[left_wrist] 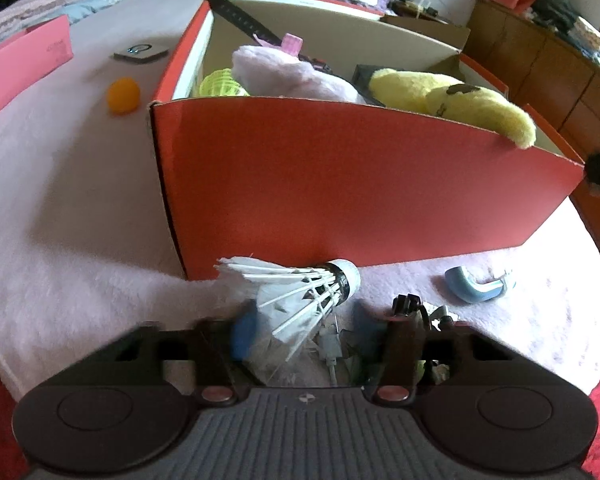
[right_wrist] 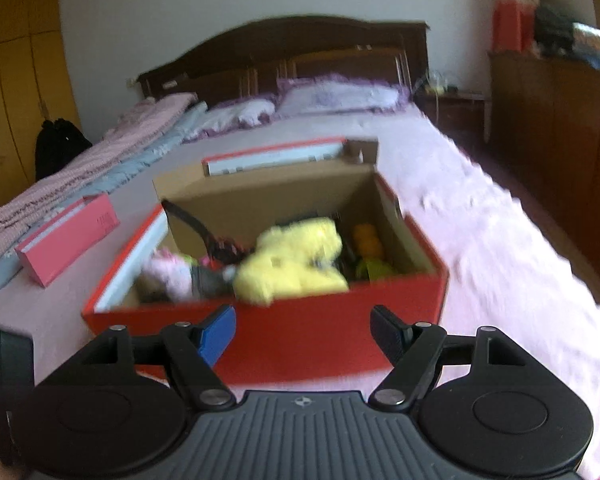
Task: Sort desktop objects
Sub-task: 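Carry the yellow plush over the orange box and open the right tool, then withdraw the open right tool from the box back toward the pile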
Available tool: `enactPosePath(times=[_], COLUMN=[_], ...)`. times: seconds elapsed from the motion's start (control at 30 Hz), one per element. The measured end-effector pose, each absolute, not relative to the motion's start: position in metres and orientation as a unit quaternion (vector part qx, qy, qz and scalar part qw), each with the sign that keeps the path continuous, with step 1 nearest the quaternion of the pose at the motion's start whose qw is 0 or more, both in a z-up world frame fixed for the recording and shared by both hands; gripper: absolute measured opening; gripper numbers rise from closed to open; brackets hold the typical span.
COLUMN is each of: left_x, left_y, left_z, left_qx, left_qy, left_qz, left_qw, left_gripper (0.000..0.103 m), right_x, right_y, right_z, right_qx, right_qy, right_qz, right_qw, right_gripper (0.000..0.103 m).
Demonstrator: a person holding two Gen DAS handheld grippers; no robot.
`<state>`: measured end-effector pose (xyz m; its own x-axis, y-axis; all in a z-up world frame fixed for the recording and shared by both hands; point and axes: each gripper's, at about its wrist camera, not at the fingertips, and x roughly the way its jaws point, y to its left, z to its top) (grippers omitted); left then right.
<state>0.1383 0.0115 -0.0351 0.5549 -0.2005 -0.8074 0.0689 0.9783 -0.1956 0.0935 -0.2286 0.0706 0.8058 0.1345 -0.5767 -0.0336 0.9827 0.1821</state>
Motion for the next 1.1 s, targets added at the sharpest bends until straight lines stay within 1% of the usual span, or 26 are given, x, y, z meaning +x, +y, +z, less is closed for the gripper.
enactPosePath(times=[0.07, 0.13, 0.23, 0.4, 0.47, 0.67, 0.83, 0.93, 0.97, 1.0, 1.03, 1.07, 1.1], left_x=[0.137, 0.132, 0.126, 0.116, 0.111, 0.098, 0.097, 0.098, 0.098, 0.099, 0.1, 0.1, 0.099], left_y=[0.01, 0.006, 0.004, 0.013, 0.016, 0.018, 0.013, 0.011, 0.011, 0.011, 0.013, 0.015, 0.02], left_z=[-0.034, -0.03, -0.024, -0.012, -0.003, 0.026, 0.041, 0.044, 0.044, 0.042, 0.039, 0.036, 0.034], left_qx=[-0.069, -0.056, -0.046, -0.071, -0.078, -0.066, -0.069, -0.052, -0.046, -0.041, -0.039, -0.038, -0.042], left_qy=[0.462, 0.45, 0.437, 0.431, 0.428, 0.396, 0.386, 0.38, 0.382, 0.385, 0.389, 0.393, 0.395], left_qz=[-0.088, -0.098, -0.107, -0.118, -0.121, -0.132, -0.14, -0.138, -0.134, -0.129, -0.121, -0.112, -0.102], left_qw=[0.88, 0.886, 0.892, 0.892, 0.892, 0.906, 0.909, 0.913, 0.913, 0.913, 0.912, 0.912, 0.912], left_gripper=[0.017, 0.015, 0.015, 0.015, 0.012, 0.012, 0.012, 0.012, 0.013, 0.016, 0.025, 0.038, 0.044], right_x=[0.091, 0.086, 0.079, 0.072, 0.07, 0.063, 0.061, 0.061, 0.061, 0.061, 0.061, 0.062, 0.062], right_y=[-0.23, -0.23, -0.23, -0.23, -0.23, -0.23, -0.228, -0.229, -0.229, -0.23, -0.23, -0.23, -0.23], right_z=[0.06, 0.05, 0.041, 0.036, 0.035, 0.028, 0.026, 0.028, 0.028, 0.028, 0.028, 0.028, 0.028], right_qx=[0.086, 0.091, 0.094, 0.099, 0.102, 0.106, 0.107, 0.107, 0.108, 0.109, 0.111, 0.112, 0.113], right_qy=[0.323, 0.333, 0.341, 0.347, 0.35, 0.363, 0.366, 0.365, 0.365, 0.365, 0.366, 0.366, 0.367], right_qz=[0.04, 0.038, 0.036, 0.034, 0.035, 0.037, 0.044, 0.045, 0.045, 0.045, 0.045, 0.048, 0.052], right_qw=[0.942, 0.938, 0.935, 0.932, 0.931, 0.925, 0.923, 0.924, 0.924, 0.924, 0.923, 0.922, 0.922], right_gripper=[0.076, 0.076, 0.076, 0.076, 0.076, 0.076, 0.076, 0.076, 0.076, 0.076, 0.076, 0.076, 0.076])
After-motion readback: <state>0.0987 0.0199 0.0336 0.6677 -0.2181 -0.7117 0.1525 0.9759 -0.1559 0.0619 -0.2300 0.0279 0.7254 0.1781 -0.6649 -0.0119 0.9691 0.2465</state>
